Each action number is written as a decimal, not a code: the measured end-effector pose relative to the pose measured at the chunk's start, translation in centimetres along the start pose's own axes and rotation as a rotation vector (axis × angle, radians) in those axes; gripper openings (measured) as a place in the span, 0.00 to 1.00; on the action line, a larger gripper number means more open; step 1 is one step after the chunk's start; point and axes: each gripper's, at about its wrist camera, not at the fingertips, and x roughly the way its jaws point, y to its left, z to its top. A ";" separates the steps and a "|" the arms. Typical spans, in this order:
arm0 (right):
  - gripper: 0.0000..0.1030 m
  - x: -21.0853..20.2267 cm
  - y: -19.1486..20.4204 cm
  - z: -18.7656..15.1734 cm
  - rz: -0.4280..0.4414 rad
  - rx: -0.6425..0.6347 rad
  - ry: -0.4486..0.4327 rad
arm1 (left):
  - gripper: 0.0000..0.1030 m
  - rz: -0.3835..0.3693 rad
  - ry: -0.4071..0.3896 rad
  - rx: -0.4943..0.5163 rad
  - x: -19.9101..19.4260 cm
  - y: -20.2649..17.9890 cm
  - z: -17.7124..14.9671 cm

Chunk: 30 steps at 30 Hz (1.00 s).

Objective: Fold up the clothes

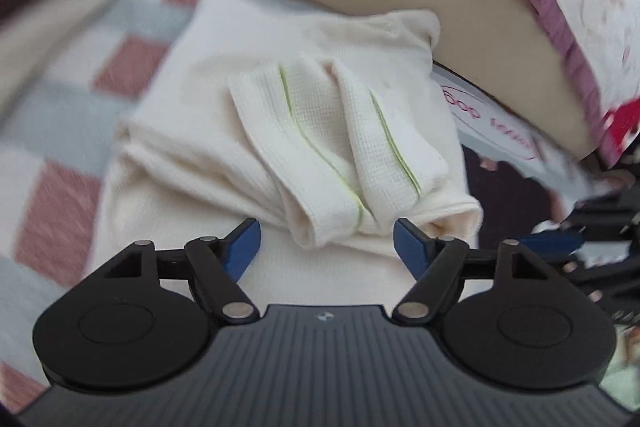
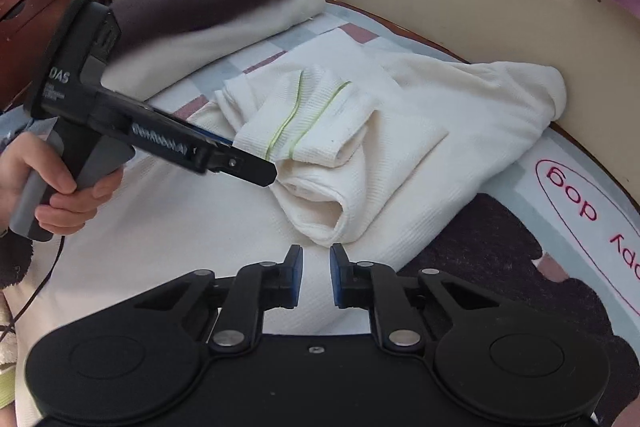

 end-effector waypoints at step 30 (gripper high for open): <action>0.19 7.1 -6.0 4.4 0.200 0.665 -0.240 | 0.16 -0.117 -0.090 -0.127 -1.2 2.5 0.2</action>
